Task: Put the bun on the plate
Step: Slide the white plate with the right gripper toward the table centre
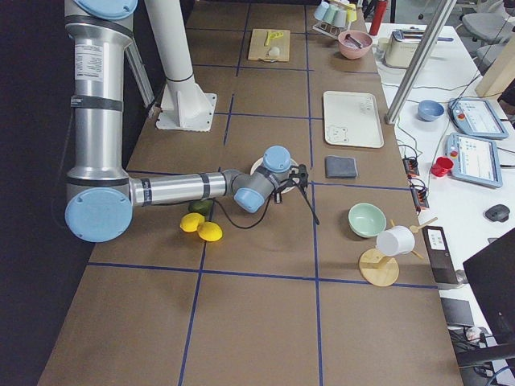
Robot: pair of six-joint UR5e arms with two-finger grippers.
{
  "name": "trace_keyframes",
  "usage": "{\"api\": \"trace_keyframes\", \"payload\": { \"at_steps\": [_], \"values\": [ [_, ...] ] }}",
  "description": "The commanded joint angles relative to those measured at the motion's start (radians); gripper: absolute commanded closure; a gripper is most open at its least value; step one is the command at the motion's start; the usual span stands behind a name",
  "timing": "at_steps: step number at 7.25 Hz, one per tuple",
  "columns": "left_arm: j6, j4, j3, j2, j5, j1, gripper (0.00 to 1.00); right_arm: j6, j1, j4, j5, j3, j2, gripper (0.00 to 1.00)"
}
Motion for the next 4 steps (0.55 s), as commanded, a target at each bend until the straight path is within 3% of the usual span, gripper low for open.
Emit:
{"api": "trace_keyframes", "payload": {
  "at_steps": [1,3,4],
  "values": [
    [0.000,0.000,-0.001,-0.002,0.000,0.000,0.00,0.216,-0.116,-0.004,-0.062,-0.003,0.179,1.00],
    [0.000,0.000,-0.001,-0.002,-0.002,0.001,0.00,0.348,-0.264,-0.027,-0.227,-0.008,0.282,1.00],
    [0.000,0.002,-0.002,-0.002,-0.002,0.003,0.00,0.382,-0.323,-0.095,-0.295,-0.009,0.342,1.00]
  ]
}}
